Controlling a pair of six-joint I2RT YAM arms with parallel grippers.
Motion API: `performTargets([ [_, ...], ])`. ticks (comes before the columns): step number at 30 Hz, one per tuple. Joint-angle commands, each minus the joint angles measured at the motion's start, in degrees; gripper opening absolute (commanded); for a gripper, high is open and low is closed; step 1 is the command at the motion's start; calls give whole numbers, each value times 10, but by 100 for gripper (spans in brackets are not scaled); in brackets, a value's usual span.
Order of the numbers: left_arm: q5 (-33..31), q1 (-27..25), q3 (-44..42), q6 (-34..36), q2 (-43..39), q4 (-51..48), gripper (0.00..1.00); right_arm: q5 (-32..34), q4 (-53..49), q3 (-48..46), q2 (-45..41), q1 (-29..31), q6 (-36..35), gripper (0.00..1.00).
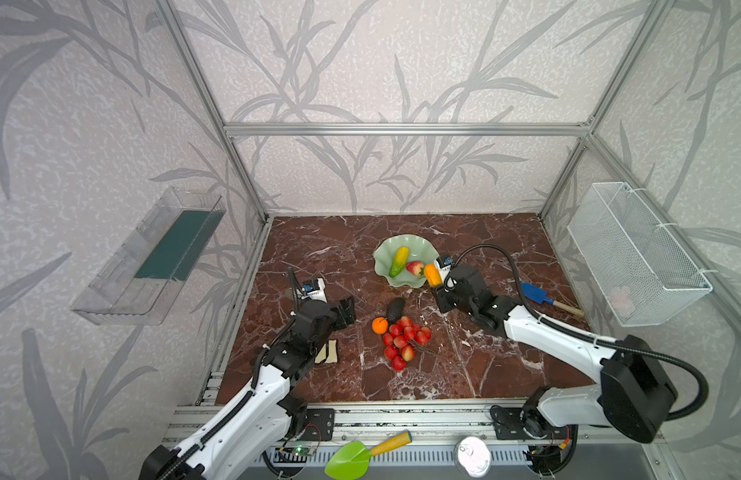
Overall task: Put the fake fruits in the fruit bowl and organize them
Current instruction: 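Place the mango into the bowl beside the papaya with the right gripper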
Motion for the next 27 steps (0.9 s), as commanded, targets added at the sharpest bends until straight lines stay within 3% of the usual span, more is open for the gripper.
performTargets([
  [1,18,2,8,-4,-6,-29,86,-22,17,75,80,-16,-27,38],
  [8,85,1,29,9,-4,-106,83,-52,-15,250,264,-60,-40,39],
  [15,128,-1,29,9,-4,-124,81,-37,-80,385,387,-81,-74,42],
  [21,158,-6,9,-6,9,-79,81,-40,-81,393,390,-83,-58,69],
  [27,170,-30,12,-6,46,-45,79,-56,-35,329,288,-84,-27,83],
])
